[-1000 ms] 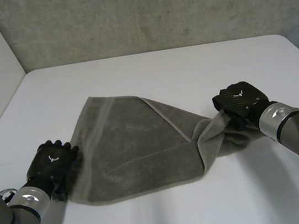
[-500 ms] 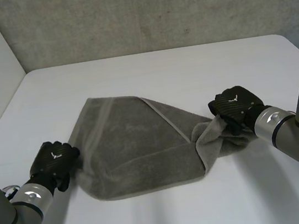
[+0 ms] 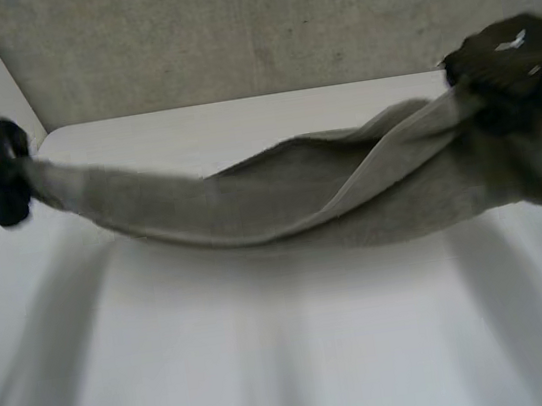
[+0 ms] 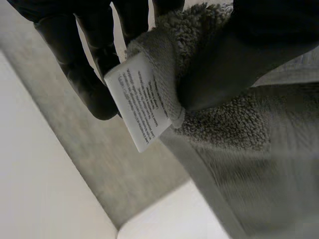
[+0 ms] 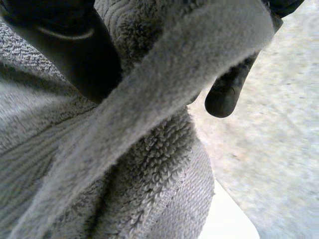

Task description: Fold the towel.

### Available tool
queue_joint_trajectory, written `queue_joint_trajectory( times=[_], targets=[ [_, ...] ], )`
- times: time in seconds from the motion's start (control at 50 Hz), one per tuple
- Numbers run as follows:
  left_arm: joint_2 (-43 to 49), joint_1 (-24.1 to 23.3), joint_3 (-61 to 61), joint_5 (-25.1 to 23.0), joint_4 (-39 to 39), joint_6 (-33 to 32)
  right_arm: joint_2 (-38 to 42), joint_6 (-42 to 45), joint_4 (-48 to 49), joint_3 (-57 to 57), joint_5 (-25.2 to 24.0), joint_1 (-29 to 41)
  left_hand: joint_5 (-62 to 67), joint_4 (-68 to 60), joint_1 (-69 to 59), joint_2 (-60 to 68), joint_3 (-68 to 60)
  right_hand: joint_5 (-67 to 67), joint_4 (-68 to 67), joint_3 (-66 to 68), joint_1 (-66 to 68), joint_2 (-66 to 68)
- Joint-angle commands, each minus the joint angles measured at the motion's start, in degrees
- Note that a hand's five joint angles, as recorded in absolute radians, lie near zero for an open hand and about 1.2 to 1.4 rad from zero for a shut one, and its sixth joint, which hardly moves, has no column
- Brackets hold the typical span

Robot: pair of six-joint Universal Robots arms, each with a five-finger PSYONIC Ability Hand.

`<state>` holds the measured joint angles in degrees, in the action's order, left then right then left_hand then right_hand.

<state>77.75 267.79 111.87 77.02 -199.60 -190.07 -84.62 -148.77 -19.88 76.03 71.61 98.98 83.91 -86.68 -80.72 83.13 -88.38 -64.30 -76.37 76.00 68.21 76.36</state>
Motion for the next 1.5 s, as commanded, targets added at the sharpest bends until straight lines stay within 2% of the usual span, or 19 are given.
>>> queue_joint_trajectory(
  times=[0.02,0.08,0.3,0.34,0.46,0.5,0.52,0.56,0.58,0.6,0.62,0.66,0.78,0.88,1.1,1.34,1.38,1.42,1.5],
  targets=[
    [-2.8,-0.2,-9.2,-1.9,17.5,4.7,-3.2,3.3,-10.1,-7.4,-1.3,-3.4,-13.9,6.7,0.7,-3.1,8.4,-5.7,-3.6,4.0,11.8,3.6],
    [-1.9,-0.4,-9.6,-2.1,18.9,4.9,-2.7,5.1,-11.0,-7.2,-1.8,-3.4,-13.9,6.7,0.7,-3.1,8.4,-5.7,-3.6,4.0,11.8,3.6],
    [17.8,-1.8,-10.5,-1.5,19.4,4.9,11.4,12.7,-13.4,-4.4,-1.8,-1.9,-13.9,6.7,0.7,-3.1,8.4,-5.7,-3.6,4.0,11.8,3.6],
    [23.2,-3.6,-13.9,-1.2,19.4,4.6,15.5,12.8,-12.4,-6.0,-2.1,-0.4,-13.9,6.7,0.7,-3.1,8.4,-5.7,-3.6,4.0,11.8,3.6],
    [26.1,-4.8,-23.5,-0.1,20.0,5.2,19.7,10.7,-6.2,-14.6,-1.7,2.1,-13.9,6.7,0.7,-3.1,8.4,-5.7,-3.6,4.0,11.8,3.6],
    [26.0,-5.7,-31.8,1.9,20.0,7.2,19.9,5.5,3.8,-19.7,-2.1,4.3,-13.9,6.7,0.7,-3.1,8.4,-5.7,-3.6,4.0,11.8,3.6],
    [26.0,-5.7,-31.9,1.9,20.0,7.2,19.9,5.5,3.9,-19.7,-2.1,4.3,-13.9,6.7,0.7,-3.1,8.4,-5.7,-3.6,4.0,11.8,3.6],
    [24.7,-7.1,-39.8,4.9,18.8,12.6,17.6,-4.1,20.2,-19.2,-1.8,5.7,-13.9,6.7,0.7,-3.1,8.4,-5.7,-3.6,4.0,11.8,3.6],
    [24.6,-7.1,-39.9,4.9,18.8,12.6,17.6,-4.2,20.3,-19.2,-1.8,5.7,-13.9,6.7,0.7,-3.1,8.4,-5.7,-3.6,4.0,11.8,3.6],
    [23.3,-7.2,-42.8,6.7,17.2,15.8,14.3,-9.7,28.3,-17.2,-1.7,5.4,-13.9,6.7,0.7,-3.1,8.4,-5.7,-3.6,4.0,11.8,3.6],
    [23.2,-7.2,-42.9,6.7,17.1,15.9,14.3,-9.8,28.4,-17.1,-1.7,5.4,-13.9,6.7,0.7,-3.1,8.4,-5.7,-3.6,4.0,11.8,3.6],
    [20.8,-6.8,-45.6,9.6,13.3,20.9,8.7,-18.5,36.9,-13.5,-1.9,5.0,-13.9,6.7,0.7,-3.1,8.4,-5.7,-3.6,4.0,11.8,3.6],
    [20.5,-7.3,-43.8,10.2,11.3,23.2,10.0,-19.7,30.3,-12.7,-2.4,4.0,-13.9,6.7,0.7,-3.1,8.4,-5.7,-3.6,4.0,11.8,3.6],
    [22.3,-7.5,-30.9,9.4,10.2,22.8,13.8,-10.0,22.1,-9.8,-2.7,4.8,-13.9,6.7,0.7,-3.1,8.4,-5.7,-3.6,4.0,11.8,3.6],
    [30.4,-6.2,-10.7,8.4,0.7,15.4,22.3,-0.1,21.3,2.2,-2.0,4.6,-13.9,6.7,0.7,-3.1,8.4,-5.7,-3.6,4.0,11.8,3.6],
    [30.5,-6.7,-6.2,8.4,-1.3,8.9,24.1,0.1,21.7,9.4,-1.7,4.5,-13.9,6.7,0.7,-3.1,8.4,-5.7,-3.6,4.0,11.8,3.6],
    [29.9,-6.7,-6.1,8.4,-1.4,8.9,23.7,0.1,21.7,10.4,-1.8,4.6,-13.9,6.7,0.7,-3.1,8.4,-3.9,-1.8,2.2,10.0,1.8],
    [28.9,-6.8,-6.0,8.5,-1.4,9.0,23.2,0.1,22.2,12.0,-1.8,4.6,-13.9,6.7,0.7,-3.1,8.4,20.2,22.3,-21.9,-14.1,-22.3],
    [28.6,-7.2,-5.6,8.5,-1.4,9.0,22.8,0.1,23.1,13.2,-1.7,4.4,-13.9,6.7,0.7,-3.1,8.4,23.2,25.2,-24.9,-17.1,-25.2]
  ],
)
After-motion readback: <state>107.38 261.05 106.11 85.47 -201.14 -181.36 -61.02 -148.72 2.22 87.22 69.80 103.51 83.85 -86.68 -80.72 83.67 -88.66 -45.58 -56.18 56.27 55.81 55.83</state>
